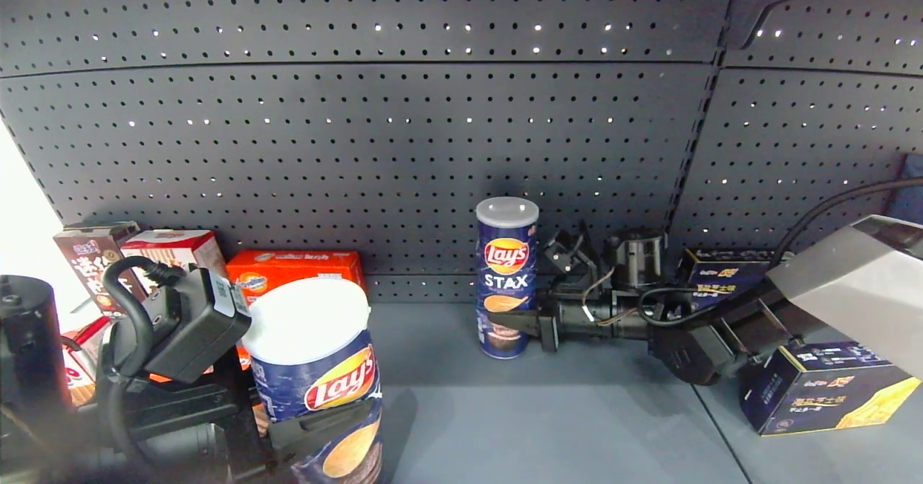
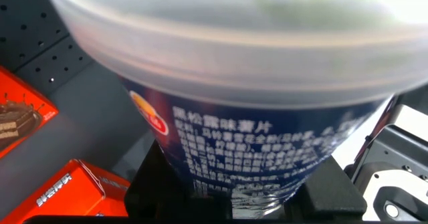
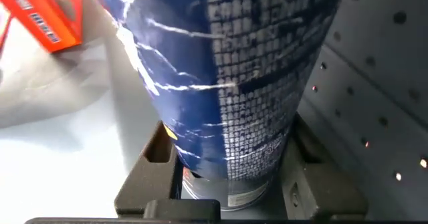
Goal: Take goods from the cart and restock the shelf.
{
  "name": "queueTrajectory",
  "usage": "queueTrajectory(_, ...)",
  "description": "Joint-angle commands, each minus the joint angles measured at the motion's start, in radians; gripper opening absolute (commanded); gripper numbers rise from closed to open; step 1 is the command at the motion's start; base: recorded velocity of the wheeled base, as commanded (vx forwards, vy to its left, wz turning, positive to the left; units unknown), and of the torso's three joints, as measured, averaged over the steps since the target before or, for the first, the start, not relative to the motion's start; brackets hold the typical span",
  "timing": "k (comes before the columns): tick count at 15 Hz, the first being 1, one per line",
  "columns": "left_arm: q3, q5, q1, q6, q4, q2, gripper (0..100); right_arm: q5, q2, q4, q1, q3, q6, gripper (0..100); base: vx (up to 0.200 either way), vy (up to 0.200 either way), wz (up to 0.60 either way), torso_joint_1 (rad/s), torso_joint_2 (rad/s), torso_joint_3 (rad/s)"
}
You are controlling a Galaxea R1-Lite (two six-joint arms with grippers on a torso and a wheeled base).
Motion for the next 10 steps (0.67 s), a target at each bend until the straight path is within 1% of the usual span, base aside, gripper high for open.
queueTrajectory(1, -0.002, 0.000, 0.000, 0.000, 0.000, -0.001, 0, -0.004, -0.088, 0.006, 0.004, 0.064, -0.002, 0, 0.000, 0.000, 0.00, 0.000, 0.00, 0.000)
queueTrajectory(2, -0.002, 0.000, 0.000, 0.000, 0.000, -0.001, 0, -0.019, -0.128, 0.003, 0.025, 0.110, -0.004, 0, 0.000, 0.000, 0.00, 0.000, 0.00, 0.000)
queueTrajectory(3, 0.000, 0.000, -0.002, 0.000, 0.000, -0.001, 0, -0.058, -0.159, -0.006, 0.039, 0.155, -0.004, 0, 0.000, 0.000, 0.00, 0.000, 0.00, 0.000)
queueTrajectory(6, -0.002, 0.000, -0.002, 0.000, 0.000, 0.001, 0, -0.073, -0.241, -0.025, 0.097, 0.267, -0.002, 0, 0.000, 0.000, 0.00, 0.000, 0.00, 0.000)
queueTrajectory(7, -0.002, 0.000, -0.002, 0.000, 0.000, 0.001, 0, -0.076, -0.255, -0.054, 0.117, 0.304, -0.002, 0, 0.000, 0.000, 0.00, 0.000, 0.00, 0.000)
queueTrajectory(10, 0.001, 0.000, 0.000, 0.000, 0.000, -0.001, 0, -0.102, -0.278, -0.156, 0.140, 0.415, 0.002, 0, 0.000, 0.000, 0.00, 0.000, 0.00, 0.000)
